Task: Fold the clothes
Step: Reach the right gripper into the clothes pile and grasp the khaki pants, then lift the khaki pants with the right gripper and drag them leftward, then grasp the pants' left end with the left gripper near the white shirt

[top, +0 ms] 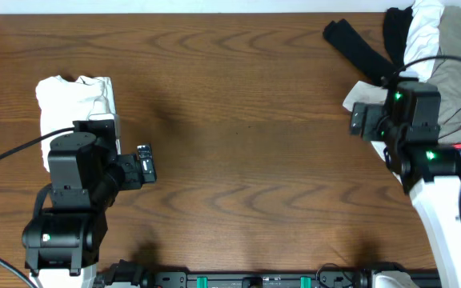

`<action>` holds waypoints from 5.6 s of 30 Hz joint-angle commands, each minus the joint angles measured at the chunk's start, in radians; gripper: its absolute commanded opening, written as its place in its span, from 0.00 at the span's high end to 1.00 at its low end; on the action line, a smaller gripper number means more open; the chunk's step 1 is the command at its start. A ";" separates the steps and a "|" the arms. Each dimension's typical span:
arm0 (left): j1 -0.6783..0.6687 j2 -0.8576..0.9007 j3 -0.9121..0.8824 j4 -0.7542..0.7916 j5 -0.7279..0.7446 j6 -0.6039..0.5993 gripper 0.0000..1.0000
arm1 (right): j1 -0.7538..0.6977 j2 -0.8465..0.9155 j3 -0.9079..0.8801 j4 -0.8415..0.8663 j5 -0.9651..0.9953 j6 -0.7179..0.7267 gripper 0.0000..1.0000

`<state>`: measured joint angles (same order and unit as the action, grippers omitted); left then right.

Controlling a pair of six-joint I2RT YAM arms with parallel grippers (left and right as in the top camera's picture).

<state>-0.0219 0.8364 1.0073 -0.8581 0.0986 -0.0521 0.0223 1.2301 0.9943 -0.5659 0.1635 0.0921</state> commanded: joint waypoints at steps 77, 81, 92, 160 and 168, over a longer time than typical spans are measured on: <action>-0.001 0.097 0.018 0.010 0.006 -0.006 0.02 | -0.440 0.227 0.317 0.003 -0.477 0.060 0.99; -0.001 0.097 0.018 0.010 0.006 -0.006 0.02 | -0.307 0.140 0.434 0.000 -0.662 0.060 0.99; -0.001 0.097 0.018 0.009 0.006 -0.006 0.02 | 0.281 0.101 0.479 0.115 -0.788 0.068 0.99; -0.002 0.291 0.018 0.185 0.206 0.091 0.02 | -0.175 0.158 0.479 -0.349 -0.608 0.074 0.36; -0.052 0.629 0.018 0.293 0.483 0.294 0.02 | -0.175 0.158 0.479 -0.397 -0.578 0.055 0.34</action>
<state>-0.0463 1.3918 1.0122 -0.5709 0.4217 0.1112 -0.1596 1.3979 1.4609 -0.9562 -0.4435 0.1734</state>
